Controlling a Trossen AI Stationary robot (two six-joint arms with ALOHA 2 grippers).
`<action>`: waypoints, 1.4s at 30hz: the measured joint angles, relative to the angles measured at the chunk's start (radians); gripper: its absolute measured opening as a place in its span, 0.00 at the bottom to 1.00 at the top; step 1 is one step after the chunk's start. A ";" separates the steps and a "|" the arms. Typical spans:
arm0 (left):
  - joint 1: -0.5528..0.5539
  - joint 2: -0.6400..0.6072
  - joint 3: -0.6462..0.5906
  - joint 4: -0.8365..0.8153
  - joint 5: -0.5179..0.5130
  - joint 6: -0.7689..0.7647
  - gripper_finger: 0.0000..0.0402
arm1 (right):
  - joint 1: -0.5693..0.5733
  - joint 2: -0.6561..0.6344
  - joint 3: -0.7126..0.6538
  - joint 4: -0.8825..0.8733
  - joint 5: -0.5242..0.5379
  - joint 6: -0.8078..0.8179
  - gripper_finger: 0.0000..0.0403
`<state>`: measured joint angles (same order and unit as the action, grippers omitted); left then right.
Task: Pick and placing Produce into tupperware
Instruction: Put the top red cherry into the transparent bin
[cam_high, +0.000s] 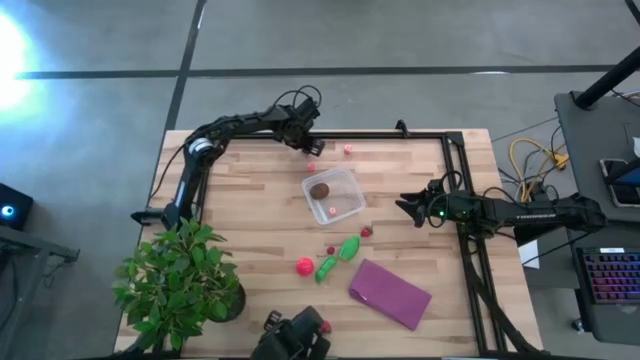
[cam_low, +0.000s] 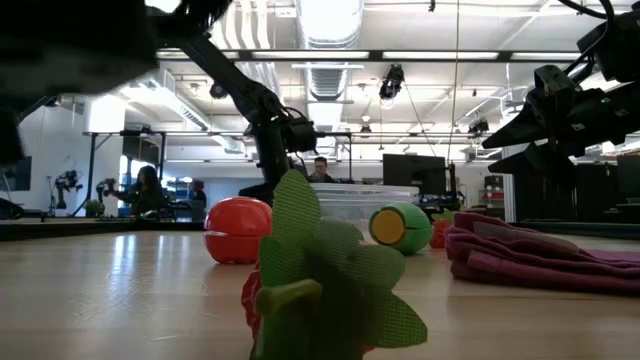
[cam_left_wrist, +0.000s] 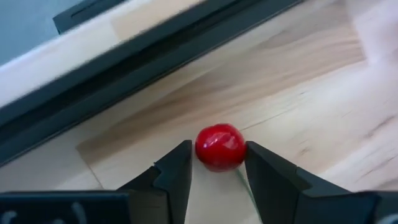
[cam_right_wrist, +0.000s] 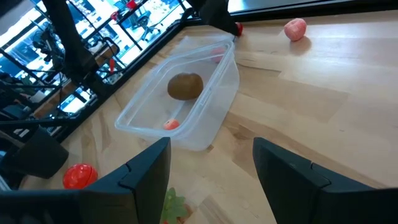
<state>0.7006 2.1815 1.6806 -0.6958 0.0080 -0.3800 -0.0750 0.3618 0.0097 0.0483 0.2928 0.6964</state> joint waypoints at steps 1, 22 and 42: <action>0.000 0.006 0.001 -0.001 0.002 -0.003 0.33 | 0.000 0.000 0.000 0.000 0.000 0.000 0.54; 0.000 -0.002 0.039 -0.004 -0.007 0.023 0.24 | 0.000 0.000 0.000 0.000 0.000 0.007 0.54; -0.001 -0.003 0.027 -0.011 -0.008 0.021 0.37 | 0.000 0.000 0.000 0.000 0.000 0.007 0.54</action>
<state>0.6998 2.1780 1.7077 -0.7071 0.0001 -0.3594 -0.0750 0.3618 0.0097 0.0483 0.2927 0.7034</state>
